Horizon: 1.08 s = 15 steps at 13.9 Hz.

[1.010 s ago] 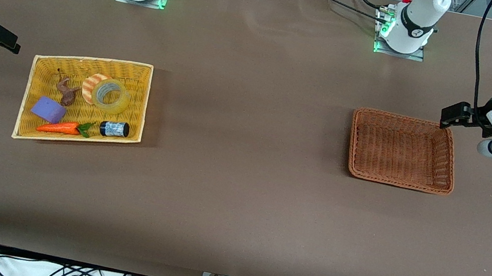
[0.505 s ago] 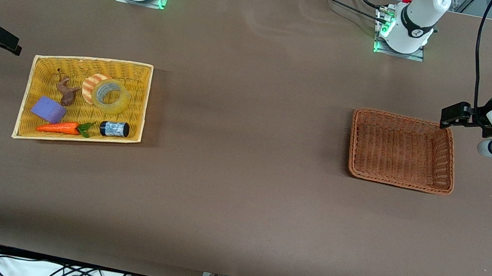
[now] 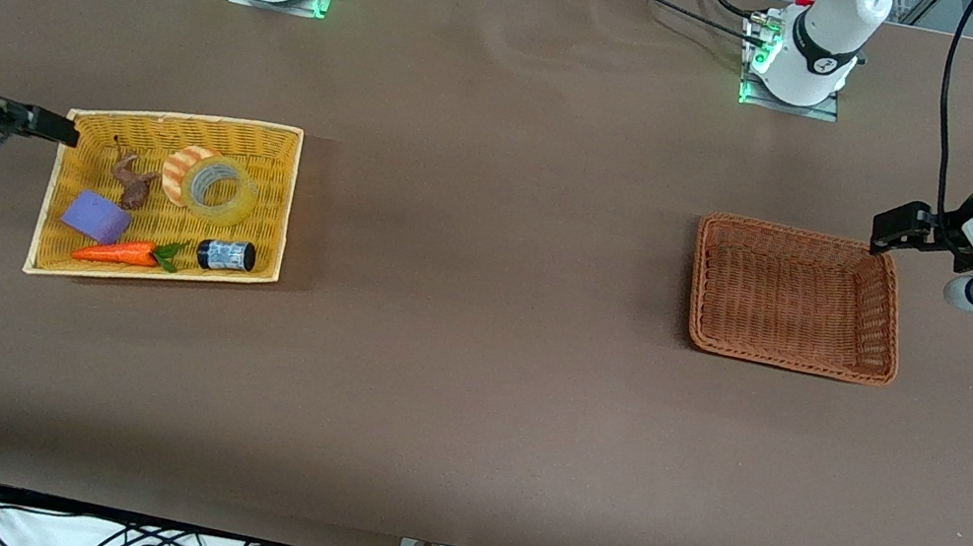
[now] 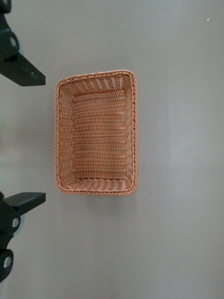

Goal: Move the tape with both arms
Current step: 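Reach the right gripper down to the yellow tape roll in the yellow basket, then grasp the tape roll with the right gripper and lift it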

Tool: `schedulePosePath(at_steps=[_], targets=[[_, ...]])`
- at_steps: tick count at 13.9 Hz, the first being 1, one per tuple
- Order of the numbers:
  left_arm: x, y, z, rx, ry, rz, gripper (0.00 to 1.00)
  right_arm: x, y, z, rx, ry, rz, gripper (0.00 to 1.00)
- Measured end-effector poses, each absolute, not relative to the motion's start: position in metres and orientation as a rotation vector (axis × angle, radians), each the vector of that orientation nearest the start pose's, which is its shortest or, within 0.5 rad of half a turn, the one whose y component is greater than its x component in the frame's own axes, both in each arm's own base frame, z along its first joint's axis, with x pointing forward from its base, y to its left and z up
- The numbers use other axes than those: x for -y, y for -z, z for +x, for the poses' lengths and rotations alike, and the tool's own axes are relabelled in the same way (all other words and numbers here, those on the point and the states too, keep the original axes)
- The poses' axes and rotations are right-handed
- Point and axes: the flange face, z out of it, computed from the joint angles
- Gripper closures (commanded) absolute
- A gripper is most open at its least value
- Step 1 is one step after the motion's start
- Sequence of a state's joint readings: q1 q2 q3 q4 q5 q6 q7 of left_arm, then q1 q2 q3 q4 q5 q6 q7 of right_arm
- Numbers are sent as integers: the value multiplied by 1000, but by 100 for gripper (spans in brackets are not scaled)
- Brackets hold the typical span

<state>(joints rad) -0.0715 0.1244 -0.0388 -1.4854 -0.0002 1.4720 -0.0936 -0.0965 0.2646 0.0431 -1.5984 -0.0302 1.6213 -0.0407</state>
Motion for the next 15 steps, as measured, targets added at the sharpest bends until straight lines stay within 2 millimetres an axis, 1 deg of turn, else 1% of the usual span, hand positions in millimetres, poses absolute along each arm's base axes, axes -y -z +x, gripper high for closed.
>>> schedulePosePath(at_steps=[1, 2, 3, 4, 5, 6, 8, 10, 13, 15], targets=[[62, -586, 577, -26, -215, -3125, 0, 27, -440, 618, 14, -366, -3127, 0], [63, -586, 577, -26, -215, -3125, 0, 12, -415, 621, 6, -349, -3133, 0], [62, -586, 577, -26, -215, -3125, 0, -4, -387, 619, -34, -336, -3139, 0], [62, -586, 577, -26, -215, -3125, 0, -23, -360, 613, -59, -328, -3140, 0], [62, -586, 577, -26, -215, -3125, 0, -41, -338, 604, -77, -323, -3139, 0], [62, -586, 577, -26, -215, -3125, 0, -55, -321, 596, -93, -318, -3138, 0], [62, -586, 577, -26, -215, -3125, 0, -75, -294, 578, -103, -308, -3134, 0], [62, -586, 577, -26, -215, -3125, 0, -86, -273, 558, -99, -276, -3132, 0], [62, -586, 577, -26, -215, -3125, 0, -88, -248, 530, -88, -222, -3131, 0], [62, -586, 577, -26, -215, -3125, 0, -92, -238, 519, -73, -210, -3129, 0]])
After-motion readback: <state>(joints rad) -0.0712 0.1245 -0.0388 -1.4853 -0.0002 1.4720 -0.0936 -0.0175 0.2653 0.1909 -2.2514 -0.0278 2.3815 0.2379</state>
